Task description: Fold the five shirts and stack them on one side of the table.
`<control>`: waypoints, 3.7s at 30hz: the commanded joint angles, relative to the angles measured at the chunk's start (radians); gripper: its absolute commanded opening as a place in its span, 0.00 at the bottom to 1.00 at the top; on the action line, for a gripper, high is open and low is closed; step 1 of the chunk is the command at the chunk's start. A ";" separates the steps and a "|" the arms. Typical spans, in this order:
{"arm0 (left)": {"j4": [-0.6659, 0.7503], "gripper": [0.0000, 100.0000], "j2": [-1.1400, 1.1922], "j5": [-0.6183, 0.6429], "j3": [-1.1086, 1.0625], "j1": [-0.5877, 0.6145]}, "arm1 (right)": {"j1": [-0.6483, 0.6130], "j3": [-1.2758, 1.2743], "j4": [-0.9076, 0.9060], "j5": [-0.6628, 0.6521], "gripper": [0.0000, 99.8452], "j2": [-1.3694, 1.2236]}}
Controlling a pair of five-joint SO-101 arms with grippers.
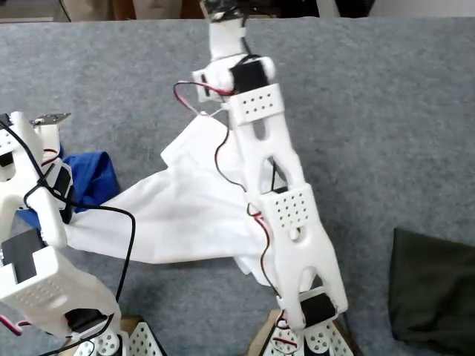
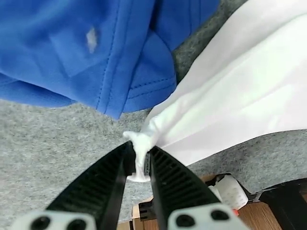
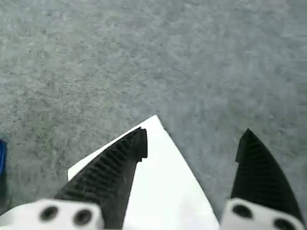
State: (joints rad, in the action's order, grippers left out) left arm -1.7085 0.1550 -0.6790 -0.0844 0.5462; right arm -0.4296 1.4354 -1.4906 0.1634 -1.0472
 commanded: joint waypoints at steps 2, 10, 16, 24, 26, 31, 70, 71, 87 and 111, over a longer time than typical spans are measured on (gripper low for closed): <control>0.008 0.02 -0.054 -0.002 0.003 -0.003 | -0.041 -0.079 0.120 0.009 0.30 -0.038; 0.006 0.02 -0.054 0.002 0.003 -0.002 | -0.054 -0.090 0.224 0.137 0.20 -0.177; 0.003 0.02 -0.054 0.002 0.002 0.006 | -0.035 -0.087 0.127 0.186 0.25 -0.206; 0.002 0.02 -0.054 0.003 0.002 0.006 | -0.038 -0.091 0.087 0.153 0.25 -0.205; 0.002 0.02 -0.054 0.003 0.002 0.008 | -0.038 -0.091 0.087 0.153 0.25 -0.205; 0.002 0.02 -0.054 0.003 0.002 0.026 | -0.038 -0.093 0.089 0.152 0.15 -0.206; -0.012 0.02 -0.355 0.206 0.232 -0.123 | 0.102 0.232 -0.192 -0.074 0.00 0.239; -0.012 0.02 -0.372 0.241 0.267 -0.133 | 0.113 0.231 -0.192 -0.074 0.00 0.288; -0.014 0.02 -0.533 0.580 0.862 -0.146 | 0.364 0.225 -0.135 -0.183 0.00 1.024; -0.017 0.02 -0.926 0.582 0.637 -0.146 | 0.153 -0.476 -0.290 -0.229 0.04 1.339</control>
State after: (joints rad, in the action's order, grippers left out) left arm -1.7285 -0.7534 -0.0974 0.6383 0.4081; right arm -0.1688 1.1884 -1.7637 -0.0760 0.2877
